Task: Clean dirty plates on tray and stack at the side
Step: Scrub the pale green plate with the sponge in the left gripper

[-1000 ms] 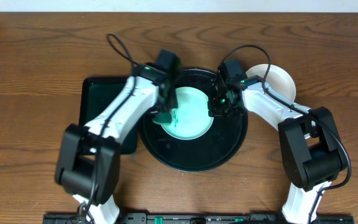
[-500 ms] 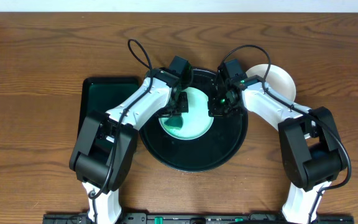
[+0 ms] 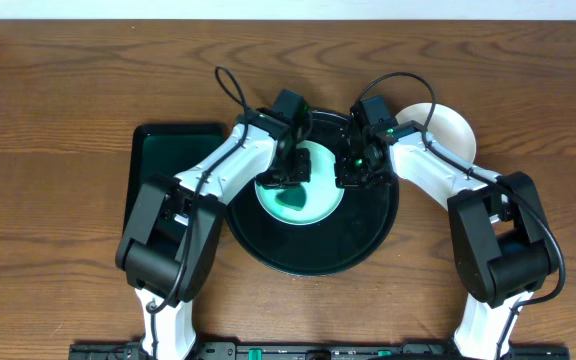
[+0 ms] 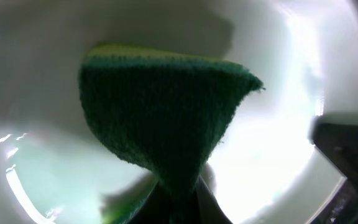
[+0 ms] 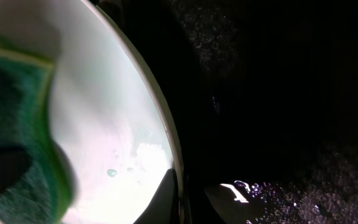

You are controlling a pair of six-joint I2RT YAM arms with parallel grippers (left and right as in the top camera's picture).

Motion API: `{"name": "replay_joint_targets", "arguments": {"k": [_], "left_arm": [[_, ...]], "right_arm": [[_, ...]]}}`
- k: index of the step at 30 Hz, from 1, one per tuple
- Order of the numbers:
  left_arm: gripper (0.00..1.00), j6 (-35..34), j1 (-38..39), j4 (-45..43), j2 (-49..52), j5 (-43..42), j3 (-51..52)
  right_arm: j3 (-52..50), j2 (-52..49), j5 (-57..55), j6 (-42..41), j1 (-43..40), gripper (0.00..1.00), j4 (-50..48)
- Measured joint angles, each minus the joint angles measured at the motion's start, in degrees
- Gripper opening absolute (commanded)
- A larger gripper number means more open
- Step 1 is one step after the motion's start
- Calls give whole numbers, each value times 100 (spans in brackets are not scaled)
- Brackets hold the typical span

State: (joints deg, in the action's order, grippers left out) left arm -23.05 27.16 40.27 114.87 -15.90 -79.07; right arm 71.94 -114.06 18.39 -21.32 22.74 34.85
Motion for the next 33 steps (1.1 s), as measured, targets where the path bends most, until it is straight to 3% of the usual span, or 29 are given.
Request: {"name": "replay_joint_targets", "arguments": {"k": [2,5,11,14,19,25,28,33], "left_arm": [[7,96,48,-166,7,109,2],[7,-101,186,-271,7,968,0],[7,-684,227,280,7,2083,-52],[7,-603,181,490,7,1853,-81],[8,85,85,577,7,625,-90],[8,494,236,-162,42,-717,-24],[7,555,308,-544,79,-767,-17],[8,577,326,-586,85,-66,-15]], "right_arm": [[0,0,-17,0,-2,1,11],[0,0,-31,-15,-2,1,0],[0,0,-31,-17,-2,1,-7],[0,0,-31,-17,0,1,-35],[0,0,-90,-15,35,1,-74],[0,0,-118,-15,42,1,-68],[0,0,-118,-15,42,1,-66],[2,0,-122,-15,42,1,-61]]}}
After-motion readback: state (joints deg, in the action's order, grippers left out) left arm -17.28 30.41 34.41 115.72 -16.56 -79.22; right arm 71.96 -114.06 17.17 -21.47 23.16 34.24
